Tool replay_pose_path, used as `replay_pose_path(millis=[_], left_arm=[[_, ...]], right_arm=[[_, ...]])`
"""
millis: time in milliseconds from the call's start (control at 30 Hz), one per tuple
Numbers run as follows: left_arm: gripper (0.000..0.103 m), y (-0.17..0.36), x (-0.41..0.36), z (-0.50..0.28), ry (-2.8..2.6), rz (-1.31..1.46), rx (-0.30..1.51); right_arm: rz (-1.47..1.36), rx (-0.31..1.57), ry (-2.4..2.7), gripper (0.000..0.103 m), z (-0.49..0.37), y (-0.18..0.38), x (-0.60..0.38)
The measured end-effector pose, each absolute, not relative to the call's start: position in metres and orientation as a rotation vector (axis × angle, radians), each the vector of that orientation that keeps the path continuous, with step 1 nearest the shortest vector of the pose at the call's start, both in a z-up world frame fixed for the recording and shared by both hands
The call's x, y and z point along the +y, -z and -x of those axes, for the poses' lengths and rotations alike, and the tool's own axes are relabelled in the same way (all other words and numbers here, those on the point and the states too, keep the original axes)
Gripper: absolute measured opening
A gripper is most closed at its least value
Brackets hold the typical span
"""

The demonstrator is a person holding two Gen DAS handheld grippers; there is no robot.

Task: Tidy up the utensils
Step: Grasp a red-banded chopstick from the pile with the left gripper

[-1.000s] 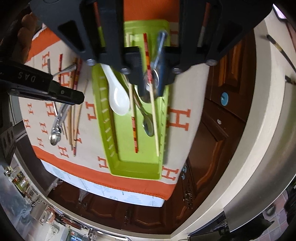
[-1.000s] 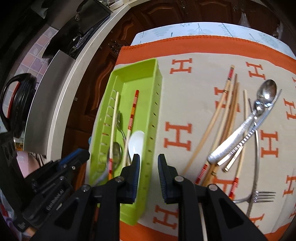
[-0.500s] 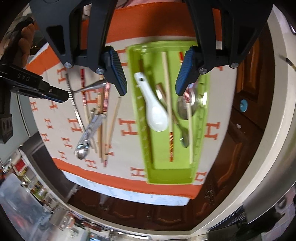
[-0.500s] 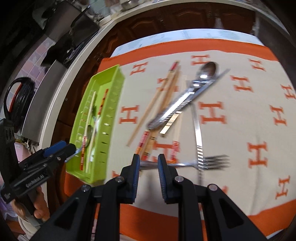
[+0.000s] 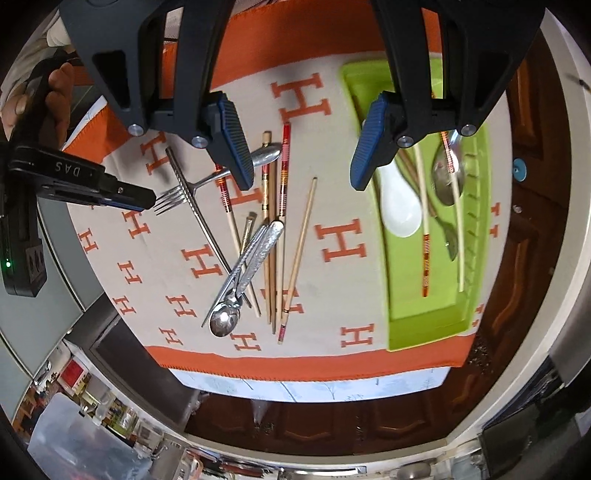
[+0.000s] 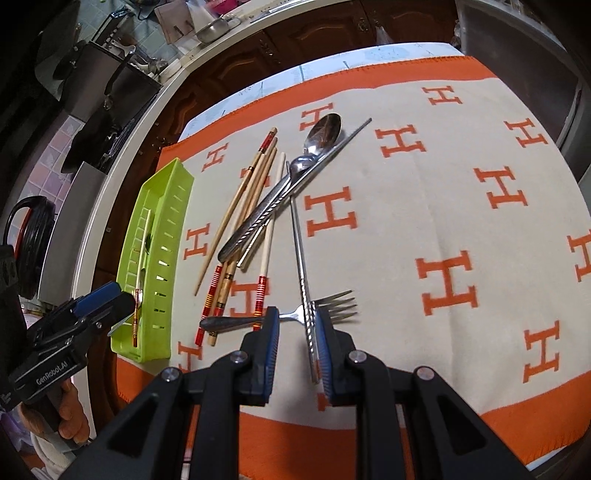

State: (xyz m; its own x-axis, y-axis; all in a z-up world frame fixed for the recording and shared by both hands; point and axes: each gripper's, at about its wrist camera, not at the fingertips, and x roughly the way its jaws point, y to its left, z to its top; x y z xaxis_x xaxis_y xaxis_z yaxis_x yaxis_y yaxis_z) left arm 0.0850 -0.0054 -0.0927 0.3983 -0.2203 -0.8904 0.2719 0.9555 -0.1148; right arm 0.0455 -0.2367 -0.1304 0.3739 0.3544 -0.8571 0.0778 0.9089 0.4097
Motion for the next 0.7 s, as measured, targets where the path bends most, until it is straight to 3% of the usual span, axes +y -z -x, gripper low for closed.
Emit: replay_pose_path(millis=[100,233,333,700], left_arm=[[0.049,0.099,-0.013,-0.100,0.314,-0.081,1.132],[0.034,0.112,-0.019,-0.128,0.326,-0.090,1.173],[0.029,0.122,-0.022,-0.154,0.336,-0.078,1.212],[0.019,0.173,-0.053,-0.225,0.366,-0.103,1.342]], right_arm=[[-0.397,1.195,-0.187,0.020,-0.051,0.136,-0.236],[-0.398,1.208,-0.195,0.020,-0.058,0.143,-0.238],[-0.406,1.215,-0.197,0.020,-0.062,0.147,-0.240],[-0.436,1.219,-0.176,0.020,-0.087,0.155,-0.253]])
